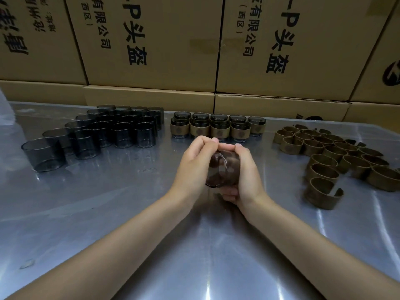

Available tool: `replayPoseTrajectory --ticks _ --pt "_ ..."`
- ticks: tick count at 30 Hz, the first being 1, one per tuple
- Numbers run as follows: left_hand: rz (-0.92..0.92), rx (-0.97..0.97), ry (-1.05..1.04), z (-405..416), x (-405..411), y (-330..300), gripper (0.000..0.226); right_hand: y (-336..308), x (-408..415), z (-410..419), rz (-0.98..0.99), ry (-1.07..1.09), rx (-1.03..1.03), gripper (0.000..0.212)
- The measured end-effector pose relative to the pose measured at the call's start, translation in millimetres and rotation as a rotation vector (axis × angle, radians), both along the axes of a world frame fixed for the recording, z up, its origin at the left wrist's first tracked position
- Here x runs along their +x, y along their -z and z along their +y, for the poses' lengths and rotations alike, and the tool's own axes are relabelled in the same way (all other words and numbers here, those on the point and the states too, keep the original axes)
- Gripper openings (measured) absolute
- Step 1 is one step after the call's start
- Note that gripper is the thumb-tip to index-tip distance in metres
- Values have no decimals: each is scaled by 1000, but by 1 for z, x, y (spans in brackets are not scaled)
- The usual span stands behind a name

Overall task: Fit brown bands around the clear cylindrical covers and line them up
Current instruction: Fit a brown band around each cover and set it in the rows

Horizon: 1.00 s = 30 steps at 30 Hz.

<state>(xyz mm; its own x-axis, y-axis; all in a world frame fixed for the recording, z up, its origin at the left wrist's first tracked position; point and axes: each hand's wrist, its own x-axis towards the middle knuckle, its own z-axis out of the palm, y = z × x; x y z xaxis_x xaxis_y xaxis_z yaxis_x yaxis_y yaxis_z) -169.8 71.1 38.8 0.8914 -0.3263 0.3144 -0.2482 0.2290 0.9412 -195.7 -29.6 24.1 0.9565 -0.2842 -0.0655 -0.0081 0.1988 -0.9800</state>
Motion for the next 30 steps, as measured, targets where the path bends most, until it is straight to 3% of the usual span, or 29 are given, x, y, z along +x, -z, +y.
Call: replayPoseTrajectory --ticks 2,6,11,14,20,24,27,30 --pt "86 -31 41 4 9 3 23 -1 1 -1 -14 -15 7 48" --pt "285 34 62 19 24 10 39 -6 2 -13 -7 -68 61 41" --pt "245 281 179 25 27 7 69 -10 2 -36 -51 -161 39 31" --pt "237 321 204 25 29 8 82 -8 2 -44 -95 -245 35 46" --pt "188 327 192 26 32 13 78 -5 3 -49 -116 -398 30 69" --pt "190 187 228 32 34 19 68 -5 5 -49 -68 -383 70 64" --pt "172 88 290 38 35 21 61 -8 6 -48 7 -377 -19 63" --pt "144 47 336 38 36 23 64 -10 9 -44 95 -357 -104 78"
